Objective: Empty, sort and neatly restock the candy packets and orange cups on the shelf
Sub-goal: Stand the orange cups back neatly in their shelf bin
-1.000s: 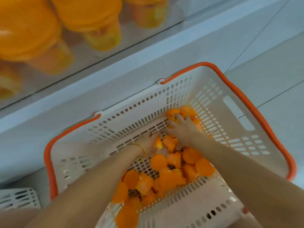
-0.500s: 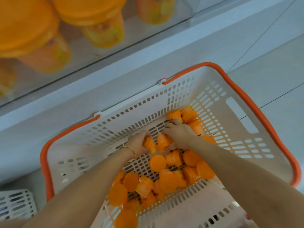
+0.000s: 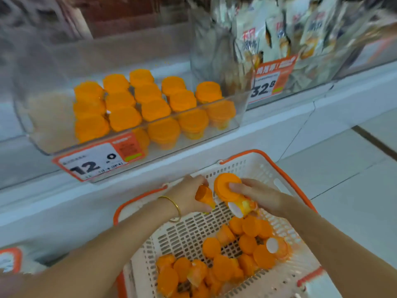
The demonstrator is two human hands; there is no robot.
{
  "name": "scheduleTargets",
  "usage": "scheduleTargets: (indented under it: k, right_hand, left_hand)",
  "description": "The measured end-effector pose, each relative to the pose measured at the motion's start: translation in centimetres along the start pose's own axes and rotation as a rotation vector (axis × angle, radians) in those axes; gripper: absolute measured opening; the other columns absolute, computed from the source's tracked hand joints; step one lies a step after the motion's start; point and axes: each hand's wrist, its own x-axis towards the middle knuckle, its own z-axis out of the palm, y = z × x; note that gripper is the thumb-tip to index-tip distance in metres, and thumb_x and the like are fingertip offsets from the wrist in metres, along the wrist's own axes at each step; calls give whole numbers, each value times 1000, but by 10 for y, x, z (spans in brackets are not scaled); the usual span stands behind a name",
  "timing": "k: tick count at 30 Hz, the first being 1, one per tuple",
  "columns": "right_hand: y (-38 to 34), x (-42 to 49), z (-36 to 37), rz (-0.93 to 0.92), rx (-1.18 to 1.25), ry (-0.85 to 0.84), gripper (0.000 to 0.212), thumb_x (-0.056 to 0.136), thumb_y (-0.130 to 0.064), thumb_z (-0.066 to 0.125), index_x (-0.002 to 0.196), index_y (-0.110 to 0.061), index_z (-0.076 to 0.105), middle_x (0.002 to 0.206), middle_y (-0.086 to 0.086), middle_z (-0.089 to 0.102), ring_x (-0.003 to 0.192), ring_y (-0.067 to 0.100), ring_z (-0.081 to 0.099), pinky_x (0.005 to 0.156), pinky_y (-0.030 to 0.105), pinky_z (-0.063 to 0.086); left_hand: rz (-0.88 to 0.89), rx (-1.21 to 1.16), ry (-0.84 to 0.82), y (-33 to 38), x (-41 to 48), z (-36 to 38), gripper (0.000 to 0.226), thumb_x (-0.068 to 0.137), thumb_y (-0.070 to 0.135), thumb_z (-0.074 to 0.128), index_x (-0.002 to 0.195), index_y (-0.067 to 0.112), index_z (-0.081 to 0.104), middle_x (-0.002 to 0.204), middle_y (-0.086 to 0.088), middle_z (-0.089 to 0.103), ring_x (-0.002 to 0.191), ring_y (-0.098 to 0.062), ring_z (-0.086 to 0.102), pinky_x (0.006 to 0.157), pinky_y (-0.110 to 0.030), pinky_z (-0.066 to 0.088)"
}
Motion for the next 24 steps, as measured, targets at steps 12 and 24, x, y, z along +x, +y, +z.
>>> scheduleTargets:
  k: [12, 24]
  right_hand:
    - [-252, -83, -47, -371, -289, 404, 62, 87, -53, 54, 119, -1, 60, 98, 25, 62, 84, 32, 64, 72, 49, 51]
    - [-326, 107, -61, 34, -408, 466, 50, 99, -51, 31, 91, -5, 49, 65, 13, 46, 56, 24, 47, 61, 34, 46]
  left_hand:
    - [188, -197, 458, 48, -67, -236, 48, 82, 20, 70, 125, 22, 50, 111, 6, 49, 100, -13, 50, 82, -23, 44]
    - [10, 74, 543, -38, 92, -284, 72, 73, 23, 78, 135, 19, 42, 135, -11, 43, 123, -29, 45, 98, -37, 40]
